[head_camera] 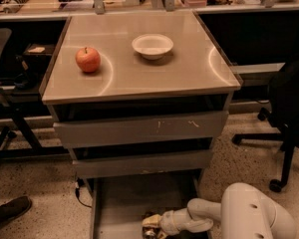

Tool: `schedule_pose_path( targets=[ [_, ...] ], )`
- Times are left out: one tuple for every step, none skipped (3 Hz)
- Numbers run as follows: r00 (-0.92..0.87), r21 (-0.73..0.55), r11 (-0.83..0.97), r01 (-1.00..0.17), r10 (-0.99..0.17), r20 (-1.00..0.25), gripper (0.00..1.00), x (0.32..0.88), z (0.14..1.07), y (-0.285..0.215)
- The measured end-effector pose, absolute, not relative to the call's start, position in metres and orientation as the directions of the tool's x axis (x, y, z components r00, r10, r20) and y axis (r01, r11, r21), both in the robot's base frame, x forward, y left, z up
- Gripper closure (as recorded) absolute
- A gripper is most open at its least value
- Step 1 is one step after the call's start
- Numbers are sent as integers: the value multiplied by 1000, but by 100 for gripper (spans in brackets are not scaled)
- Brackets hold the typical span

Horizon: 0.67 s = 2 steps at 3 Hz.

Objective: Place orange can into bottom drawer

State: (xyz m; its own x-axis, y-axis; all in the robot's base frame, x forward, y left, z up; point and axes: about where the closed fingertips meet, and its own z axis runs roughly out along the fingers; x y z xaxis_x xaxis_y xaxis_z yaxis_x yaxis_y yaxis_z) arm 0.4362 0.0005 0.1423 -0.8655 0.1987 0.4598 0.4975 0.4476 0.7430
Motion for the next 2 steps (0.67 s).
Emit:
schedule_pose_path(
  targets=[
    [-865,743,448,498,199,460,0,436,142,1],
    [-865,743,448,498,199,460,0,436,142,1]
  ],
)
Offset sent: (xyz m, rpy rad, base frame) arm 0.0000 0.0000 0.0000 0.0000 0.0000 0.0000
